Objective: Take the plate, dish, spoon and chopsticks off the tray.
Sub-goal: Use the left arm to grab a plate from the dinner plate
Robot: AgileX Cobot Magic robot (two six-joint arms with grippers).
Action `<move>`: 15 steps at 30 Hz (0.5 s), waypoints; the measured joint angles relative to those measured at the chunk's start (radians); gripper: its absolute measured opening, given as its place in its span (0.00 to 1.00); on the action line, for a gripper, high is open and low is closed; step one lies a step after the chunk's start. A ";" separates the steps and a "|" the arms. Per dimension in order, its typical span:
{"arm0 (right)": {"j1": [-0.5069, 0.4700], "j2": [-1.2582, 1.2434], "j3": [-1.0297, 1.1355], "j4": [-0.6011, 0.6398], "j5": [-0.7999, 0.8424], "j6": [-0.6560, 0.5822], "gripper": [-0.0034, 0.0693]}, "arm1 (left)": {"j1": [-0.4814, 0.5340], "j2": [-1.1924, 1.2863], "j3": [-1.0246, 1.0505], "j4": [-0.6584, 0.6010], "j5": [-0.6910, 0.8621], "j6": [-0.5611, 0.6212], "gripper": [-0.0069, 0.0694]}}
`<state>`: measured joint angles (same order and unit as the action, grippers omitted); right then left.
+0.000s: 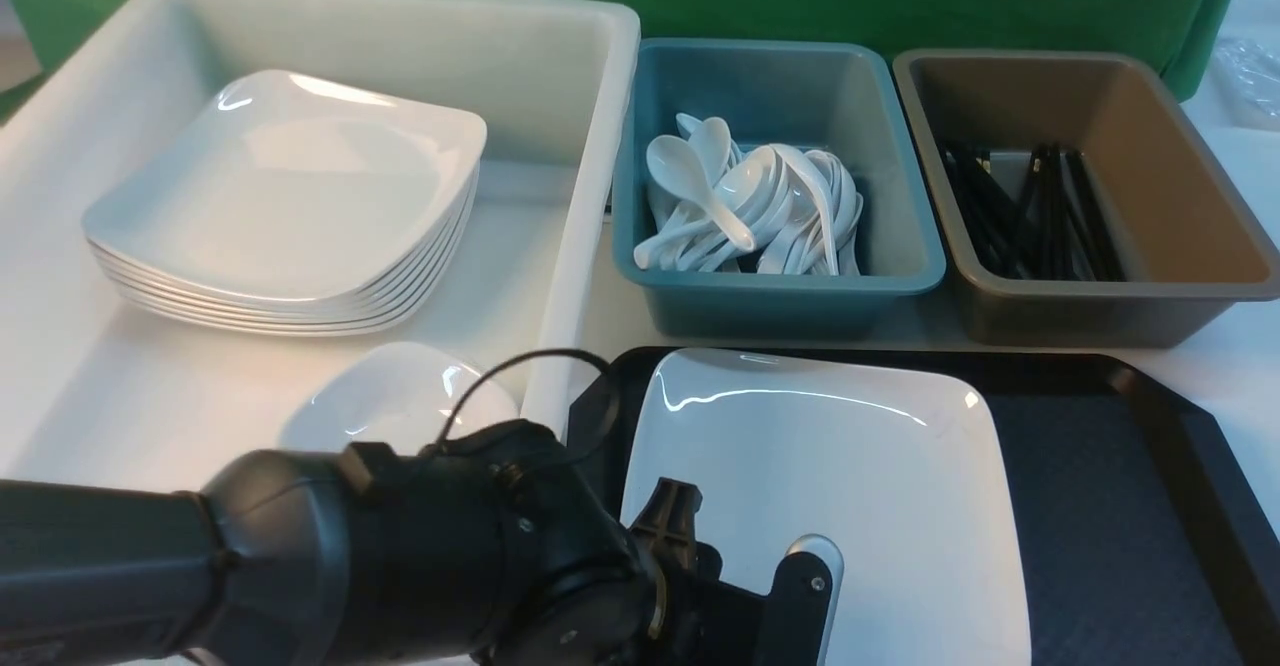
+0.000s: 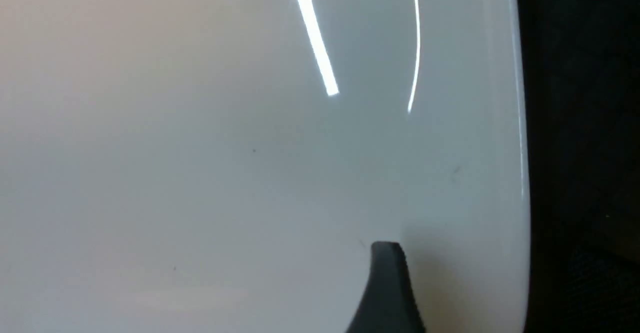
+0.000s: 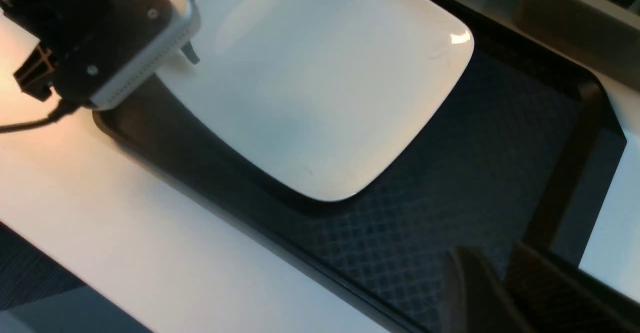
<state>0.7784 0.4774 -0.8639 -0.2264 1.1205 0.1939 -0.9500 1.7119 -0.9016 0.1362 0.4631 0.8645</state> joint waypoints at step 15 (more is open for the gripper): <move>0.000 0.000 0.000 0.004 -0.002 0.000 0.26 | -0.004 0.039 -0.001 0.052 -0.057 -0.031 0.47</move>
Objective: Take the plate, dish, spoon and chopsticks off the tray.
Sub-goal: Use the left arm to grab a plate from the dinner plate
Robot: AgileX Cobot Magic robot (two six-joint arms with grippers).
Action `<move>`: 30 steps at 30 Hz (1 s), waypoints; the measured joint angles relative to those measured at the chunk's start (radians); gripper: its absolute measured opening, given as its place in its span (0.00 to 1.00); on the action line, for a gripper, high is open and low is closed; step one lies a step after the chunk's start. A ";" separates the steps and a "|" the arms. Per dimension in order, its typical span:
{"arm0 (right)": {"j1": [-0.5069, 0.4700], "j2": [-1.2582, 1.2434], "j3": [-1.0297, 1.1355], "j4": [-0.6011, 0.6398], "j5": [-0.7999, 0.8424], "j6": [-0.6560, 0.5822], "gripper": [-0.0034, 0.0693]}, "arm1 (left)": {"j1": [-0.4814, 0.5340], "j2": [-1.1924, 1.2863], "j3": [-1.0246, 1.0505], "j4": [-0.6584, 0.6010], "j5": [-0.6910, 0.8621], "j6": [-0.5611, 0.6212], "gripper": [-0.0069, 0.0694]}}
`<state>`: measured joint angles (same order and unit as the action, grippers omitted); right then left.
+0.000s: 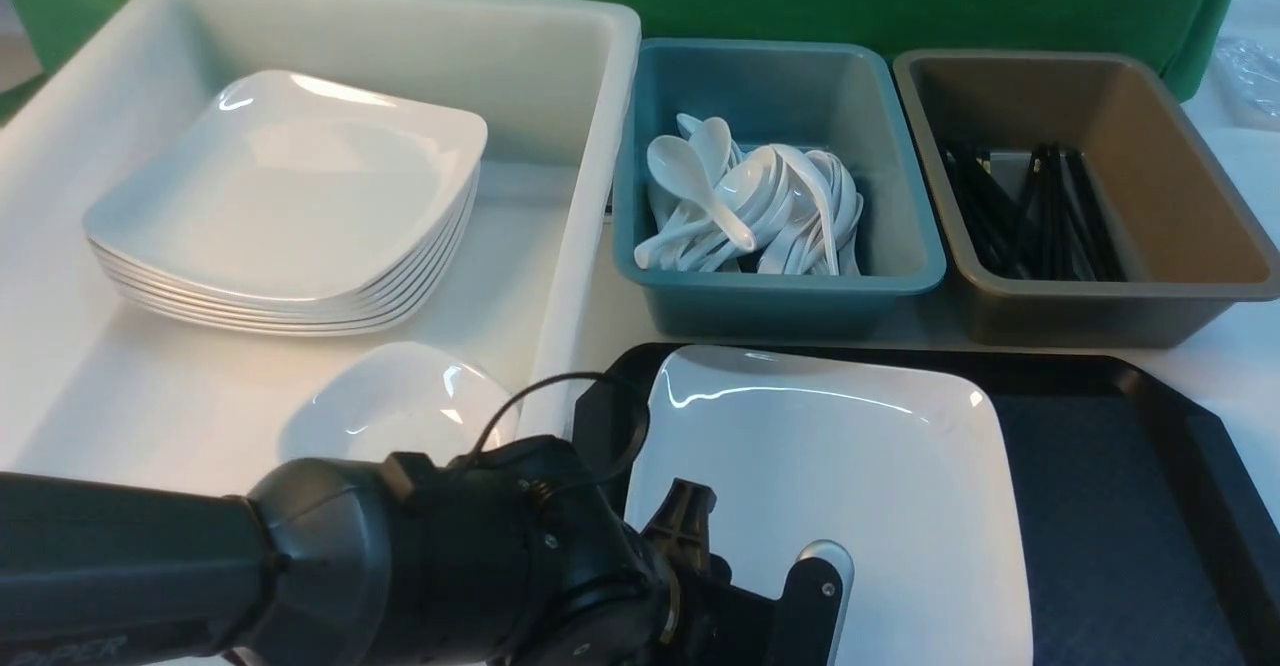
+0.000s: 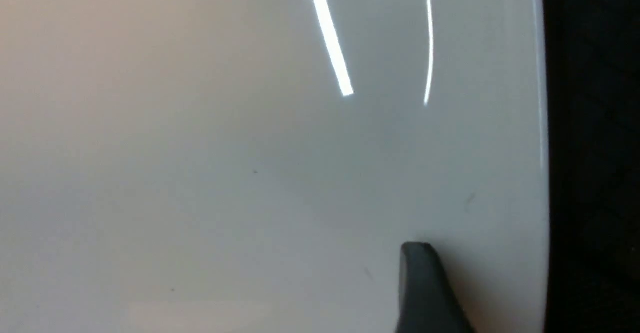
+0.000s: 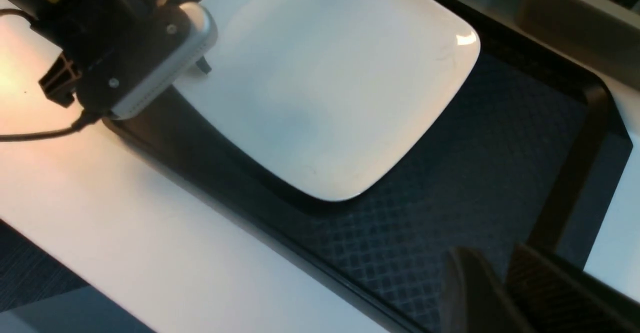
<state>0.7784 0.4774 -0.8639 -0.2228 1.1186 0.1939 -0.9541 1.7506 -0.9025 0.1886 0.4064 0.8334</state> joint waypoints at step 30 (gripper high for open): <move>0.000 -0.001 -0.040 -0.168 -0.009 0.088 0.27 | -0.182 -0.410 -0.089 -0.077 0.198 -0.041 0.13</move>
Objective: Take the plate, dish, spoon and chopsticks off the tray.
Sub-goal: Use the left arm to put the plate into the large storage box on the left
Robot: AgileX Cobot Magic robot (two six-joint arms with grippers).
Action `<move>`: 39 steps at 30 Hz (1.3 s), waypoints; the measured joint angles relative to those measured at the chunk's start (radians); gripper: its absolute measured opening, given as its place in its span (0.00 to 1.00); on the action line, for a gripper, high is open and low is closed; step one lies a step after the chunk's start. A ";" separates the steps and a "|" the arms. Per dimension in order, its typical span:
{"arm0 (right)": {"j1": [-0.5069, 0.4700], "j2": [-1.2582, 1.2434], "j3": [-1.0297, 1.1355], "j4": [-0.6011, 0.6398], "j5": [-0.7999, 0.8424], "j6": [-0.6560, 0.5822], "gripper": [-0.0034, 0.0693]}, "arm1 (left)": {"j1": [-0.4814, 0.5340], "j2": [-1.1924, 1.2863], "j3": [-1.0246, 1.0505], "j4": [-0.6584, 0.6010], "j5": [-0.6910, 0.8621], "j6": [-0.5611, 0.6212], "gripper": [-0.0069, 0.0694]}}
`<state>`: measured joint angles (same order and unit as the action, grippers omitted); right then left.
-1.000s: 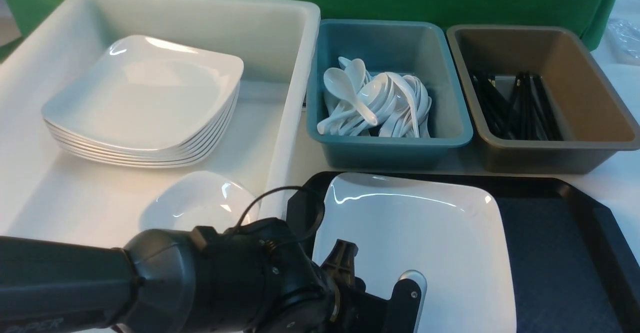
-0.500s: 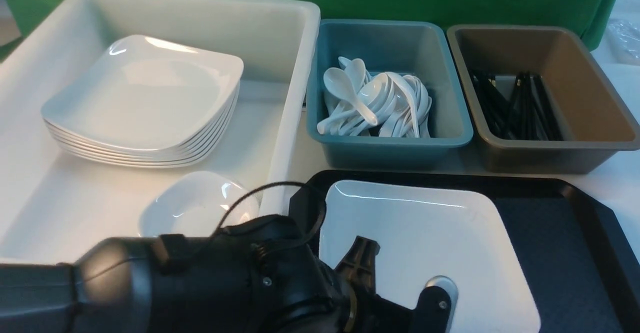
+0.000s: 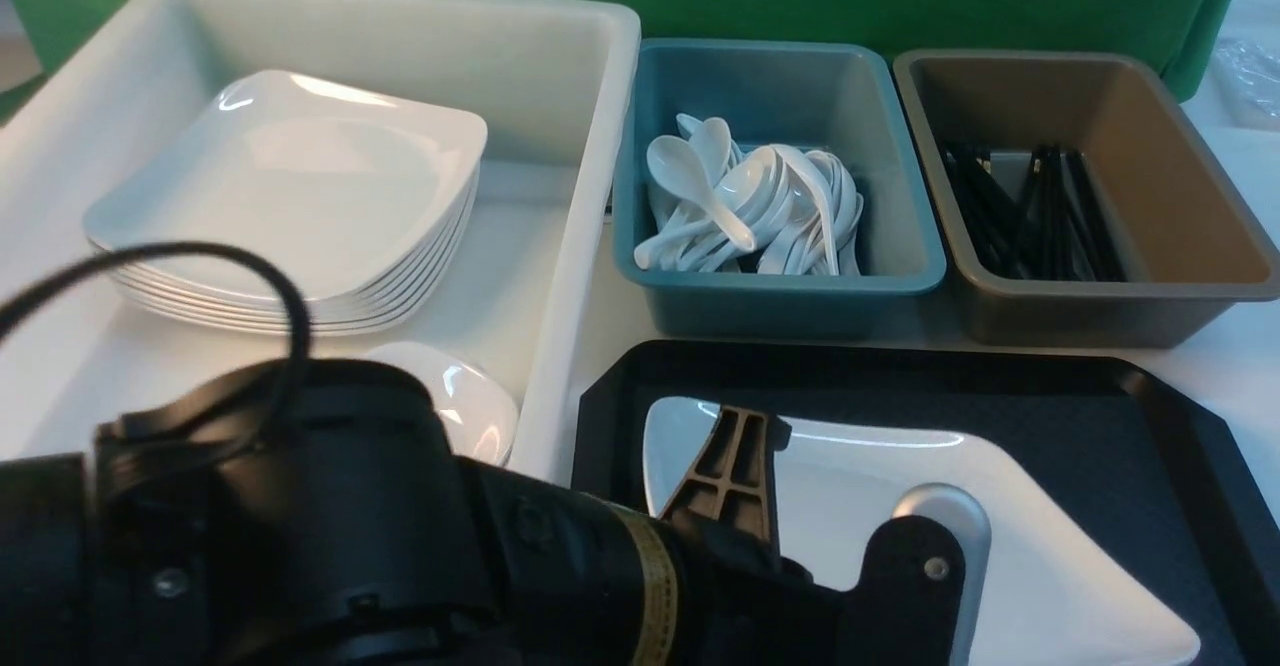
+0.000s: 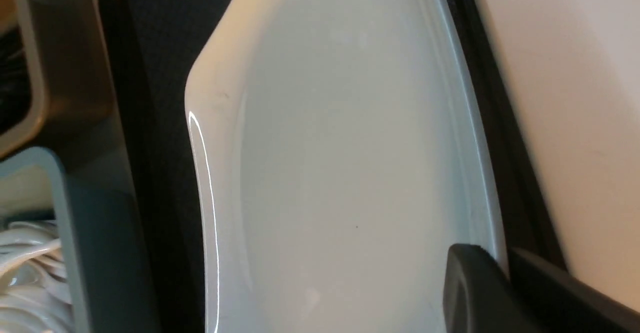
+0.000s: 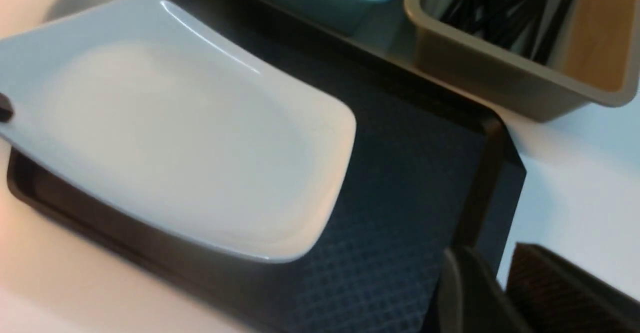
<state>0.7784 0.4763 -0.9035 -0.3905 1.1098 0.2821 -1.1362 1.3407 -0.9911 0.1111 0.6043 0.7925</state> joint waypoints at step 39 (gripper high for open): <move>0.000 0.112 -0.001 0.337 -0.417 -0.096 0.08 | 0.400 -0.185 0.000 0.599 0.104 -0.620 0.13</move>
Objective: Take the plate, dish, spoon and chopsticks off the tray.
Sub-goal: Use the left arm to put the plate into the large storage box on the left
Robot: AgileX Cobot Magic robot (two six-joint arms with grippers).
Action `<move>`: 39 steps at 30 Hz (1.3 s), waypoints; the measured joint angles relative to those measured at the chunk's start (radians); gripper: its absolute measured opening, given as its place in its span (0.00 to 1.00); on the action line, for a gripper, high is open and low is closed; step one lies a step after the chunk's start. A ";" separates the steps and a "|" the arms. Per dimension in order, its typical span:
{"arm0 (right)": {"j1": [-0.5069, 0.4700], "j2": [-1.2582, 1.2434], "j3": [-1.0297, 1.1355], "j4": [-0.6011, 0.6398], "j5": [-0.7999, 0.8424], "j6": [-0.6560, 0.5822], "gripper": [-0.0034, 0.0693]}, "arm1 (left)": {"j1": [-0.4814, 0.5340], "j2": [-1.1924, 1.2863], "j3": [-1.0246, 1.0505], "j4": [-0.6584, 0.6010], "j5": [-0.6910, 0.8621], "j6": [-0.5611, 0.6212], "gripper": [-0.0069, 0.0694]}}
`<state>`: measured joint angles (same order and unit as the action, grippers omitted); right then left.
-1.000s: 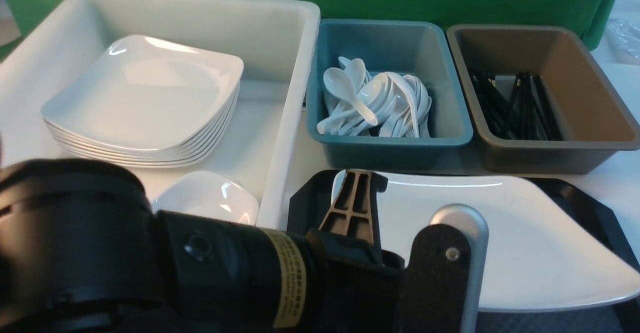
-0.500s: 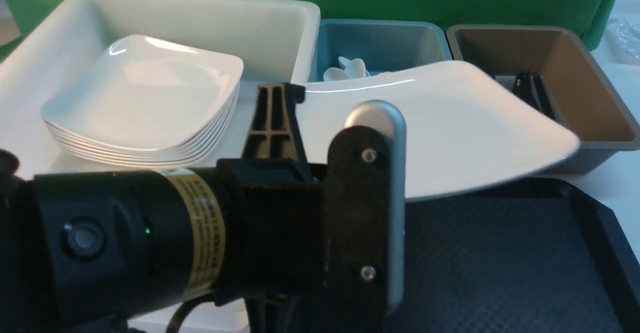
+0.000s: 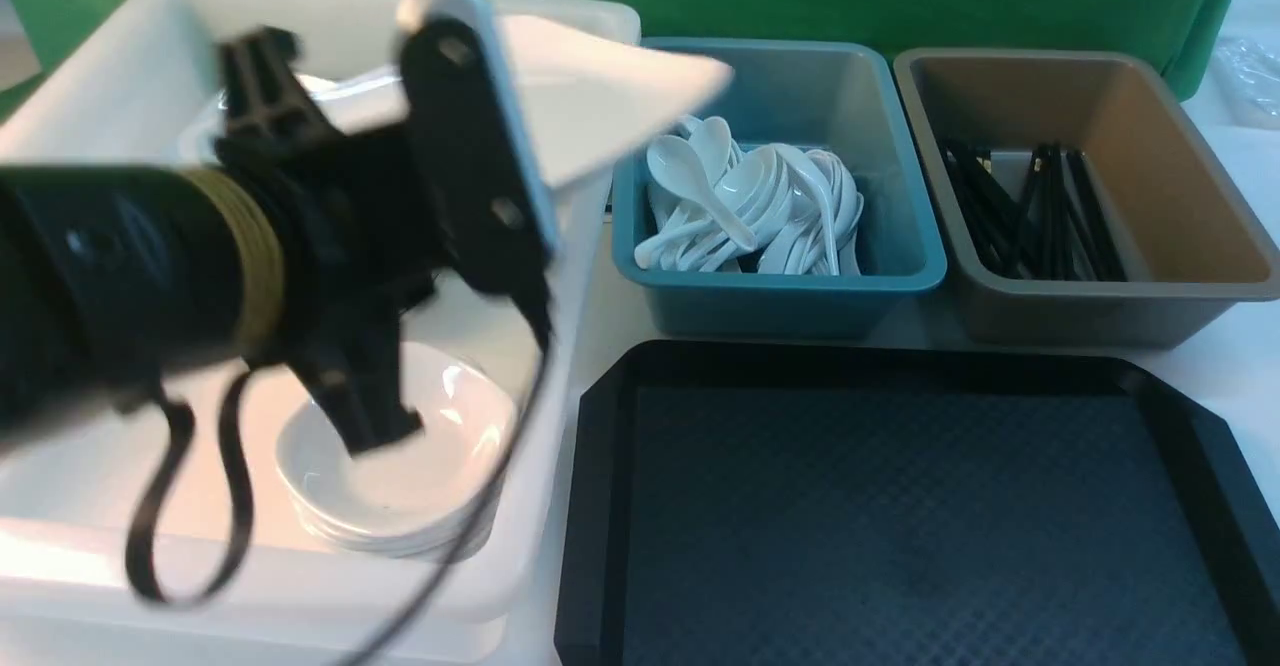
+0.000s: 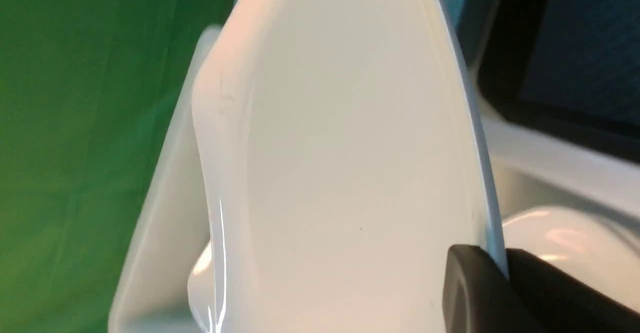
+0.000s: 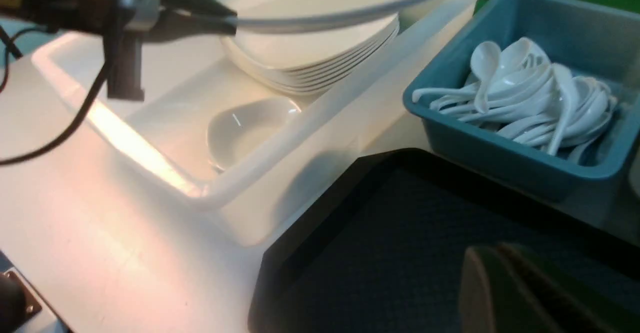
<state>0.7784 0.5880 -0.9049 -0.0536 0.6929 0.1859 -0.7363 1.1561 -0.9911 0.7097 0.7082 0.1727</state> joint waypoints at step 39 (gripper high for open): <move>0.000 0.059 0.000 0.078 0.070 -0.099 0.08 | 0.439 0.514 -0.014 0.109 -0.342 -0.097 0.13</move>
<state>0.7784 0.6471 -0.9049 0.0243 0.7630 0.0869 -0.2978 1.6704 -1.0048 0.8187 0.3661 0.0756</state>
